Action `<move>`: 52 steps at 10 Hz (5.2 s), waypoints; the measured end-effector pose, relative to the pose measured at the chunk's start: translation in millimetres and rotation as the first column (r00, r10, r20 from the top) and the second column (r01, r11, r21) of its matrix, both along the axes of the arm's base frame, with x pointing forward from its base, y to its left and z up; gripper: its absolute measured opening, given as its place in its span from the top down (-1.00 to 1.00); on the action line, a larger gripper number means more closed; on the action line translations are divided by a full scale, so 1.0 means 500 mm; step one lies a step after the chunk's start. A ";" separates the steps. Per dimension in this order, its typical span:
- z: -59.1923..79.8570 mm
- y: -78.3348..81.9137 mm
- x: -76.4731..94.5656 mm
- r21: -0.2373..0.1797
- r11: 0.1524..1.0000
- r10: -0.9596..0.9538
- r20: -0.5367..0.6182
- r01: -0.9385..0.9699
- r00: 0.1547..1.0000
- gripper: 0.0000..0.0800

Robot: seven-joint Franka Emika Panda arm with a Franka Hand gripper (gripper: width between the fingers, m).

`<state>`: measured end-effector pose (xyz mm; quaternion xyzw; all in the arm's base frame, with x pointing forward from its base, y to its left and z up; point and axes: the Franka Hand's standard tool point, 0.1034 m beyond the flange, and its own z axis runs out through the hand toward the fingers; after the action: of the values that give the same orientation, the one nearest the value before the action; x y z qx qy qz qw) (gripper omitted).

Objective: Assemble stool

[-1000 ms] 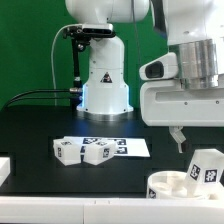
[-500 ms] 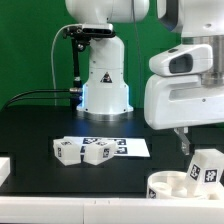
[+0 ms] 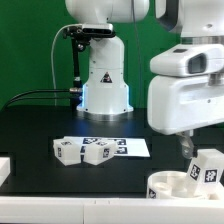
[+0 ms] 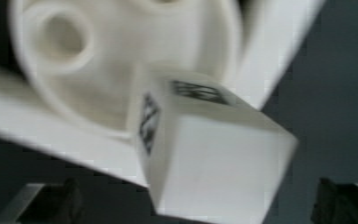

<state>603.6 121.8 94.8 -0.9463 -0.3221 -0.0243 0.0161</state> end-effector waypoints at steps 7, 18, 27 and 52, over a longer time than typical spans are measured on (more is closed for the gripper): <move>-0.008 0.002 0.004 -0.103 0.815 0.572 -0.016 -0.570 0.820 -0.62; -0.001 -0.003 -0.007 -0.141 0.472 0.861 -0.138 -0.870 0.490 -0.62; -0.046 -0.016 -0.018 -0.130 0.574 0.796 -0.144 -0.809 0.588 -0.08; -0.045 -0.100 0.000 -0.071 -0.051 -0.996 -0.066 0.996 -0.056 0.16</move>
Offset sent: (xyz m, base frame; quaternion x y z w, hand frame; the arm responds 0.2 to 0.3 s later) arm 0.0000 0.0000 0.0000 0.0000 0.0000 -0.1938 0.9810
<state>603.8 71.5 72.4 -0.8849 0.4654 0.0177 0.0087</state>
